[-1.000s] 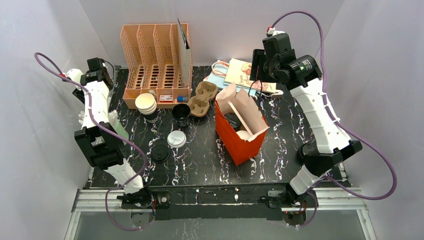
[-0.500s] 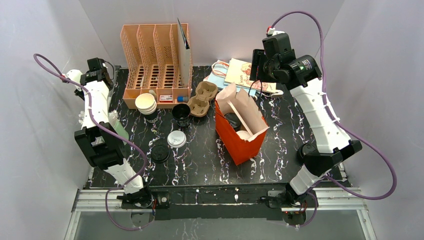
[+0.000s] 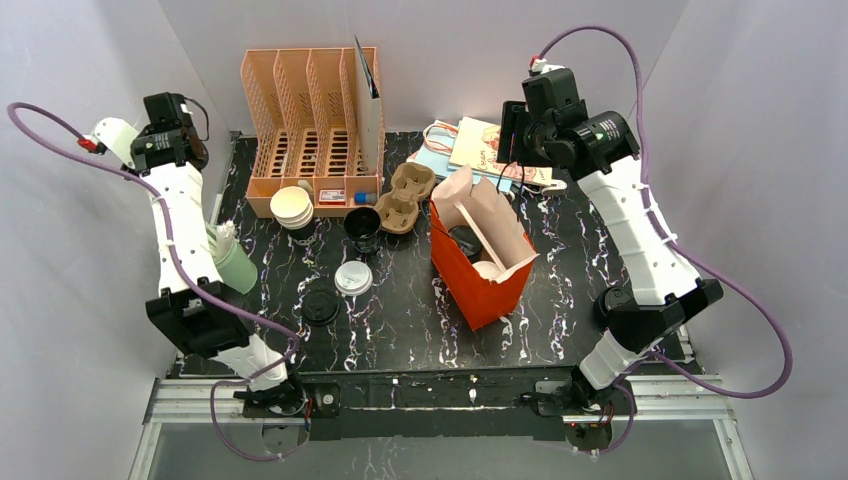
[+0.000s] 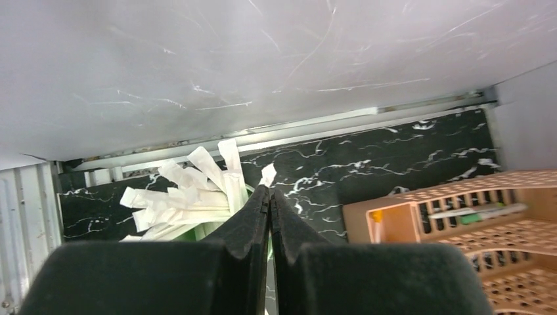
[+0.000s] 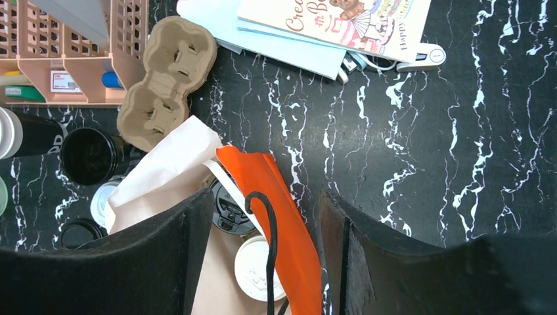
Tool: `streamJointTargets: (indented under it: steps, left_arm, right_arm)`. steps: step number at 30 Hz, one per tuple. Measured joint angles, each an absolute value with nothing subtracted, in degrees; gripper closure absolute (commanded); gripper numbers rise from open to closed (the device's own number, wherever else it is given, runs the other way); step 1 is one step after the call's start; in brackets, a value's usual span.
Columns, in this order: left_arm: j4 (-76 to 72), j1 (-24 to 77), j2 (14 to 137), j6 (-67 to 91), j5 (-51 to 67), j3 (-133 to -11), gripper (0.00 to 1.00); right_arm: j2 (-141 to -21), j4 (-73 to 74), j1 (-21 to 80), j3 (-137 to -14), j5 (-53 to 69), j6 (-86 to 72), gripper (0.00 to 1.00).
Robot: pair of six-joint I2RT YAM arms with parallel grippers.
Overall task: Pack the takeout coffee
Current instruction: Pick up the straw from the storage cup.
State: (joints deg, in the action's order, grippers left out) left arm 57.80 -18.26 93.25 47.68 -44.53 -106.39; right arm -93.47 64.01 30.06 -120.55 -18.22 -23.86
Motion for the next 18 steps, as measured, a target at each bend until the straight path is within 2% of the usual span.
streamJointTargets:
  steps: [9,18]
  left_arm:
    - [57.9,-18.3,89.1,49.2,-38.8,-111.1,1.00]
    - [37.8,-18.3,81.2,51.0,-28.5,-113.8,1.00]
  right_arm:
    - [-93.5,63.0,30.1,-119.0,-17.3,-23.9,0.32]
    - [-92.2,62.3,30.1,-117.1,-16.8,-24.2,0.31]
